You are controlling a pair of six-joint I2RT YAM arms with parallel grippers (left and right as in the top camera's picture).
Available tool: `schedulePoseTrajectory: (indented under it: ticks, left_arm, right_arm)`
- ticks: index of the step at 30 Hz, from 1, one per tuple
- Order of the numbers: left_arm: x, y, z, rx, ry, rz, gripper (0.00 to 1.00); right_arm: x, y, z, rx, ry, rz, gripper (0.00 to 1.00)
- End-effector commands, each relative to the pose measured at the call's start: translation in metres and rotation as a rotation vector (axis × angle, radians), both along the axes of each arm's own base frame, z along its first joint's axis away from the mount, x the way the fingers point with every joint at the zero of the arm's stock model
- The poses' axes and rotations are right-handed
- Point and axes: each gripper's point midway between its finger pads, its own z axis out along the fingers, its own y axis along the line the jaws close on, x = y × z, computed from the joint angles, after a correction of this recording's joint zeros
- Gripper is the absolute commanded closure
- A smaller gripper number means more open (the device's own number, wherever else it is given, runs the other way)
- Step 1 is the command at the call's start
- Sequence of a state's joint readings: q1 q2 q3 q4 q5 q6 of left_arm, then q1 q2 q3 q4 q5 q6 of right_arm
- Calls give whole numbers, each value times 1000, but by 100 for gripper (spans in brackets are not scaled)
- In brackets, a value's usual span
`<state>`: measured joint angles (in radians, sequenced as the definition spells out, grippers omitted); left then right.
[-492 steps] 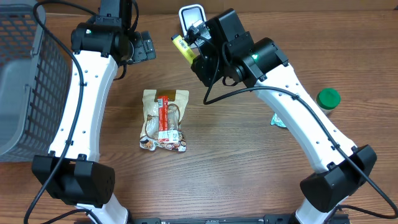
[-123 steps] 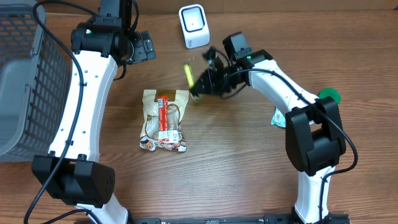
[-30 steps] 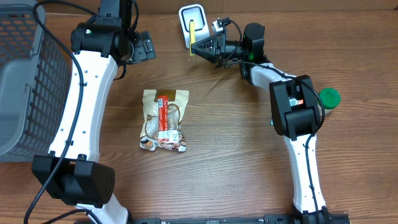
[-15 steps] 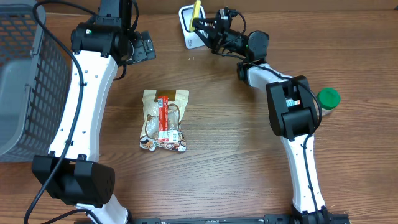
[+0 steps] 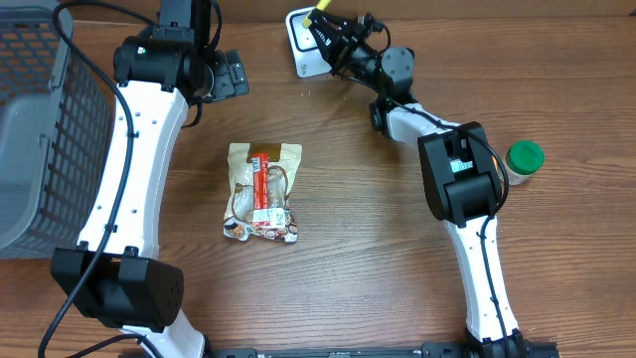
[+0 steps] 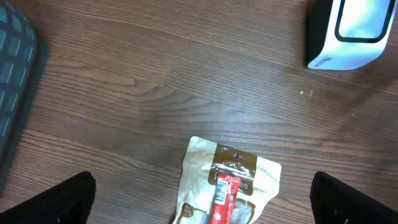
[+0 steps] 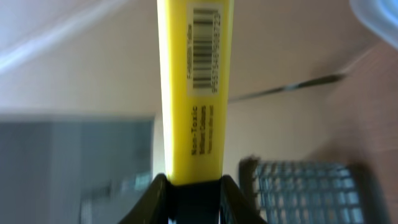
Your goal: Scan the item barcode
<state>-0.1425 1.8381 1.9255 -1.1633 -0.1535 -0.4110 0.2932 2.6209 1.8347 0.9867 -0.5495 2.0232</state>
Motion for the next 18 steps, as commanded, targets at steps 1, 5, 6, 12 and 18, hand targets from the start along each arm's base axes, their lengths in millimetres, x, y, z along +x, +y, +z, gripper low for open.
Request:
schedulePoseTrajectory:
  ticks: [1, 5, 6, 12, 18]
  left_arm:
    - [-1, 0, 18, 6, -45, -12, 0]
    - [-1, 0, 18, 6, -45, -12, 0]
    - [-1, 0, 19, 6, -46, -12, 0]
    - [-1, 0, 18, 6, -45, -12, 0]
    - [-1, 0, 19, 6, -46, -12, 0]
  right_arm:
    - [9, -3, -9, 71, 181, -1, 97]
    - [12, -3, -26, 52, 254, -14, 97]
    - [12, -3, -24, 54, 247, -13, 97]
    - [10, -11, 14, 114, 87, -41, 97]
    - [27, -25, -3, 118, 165, -154, 97]
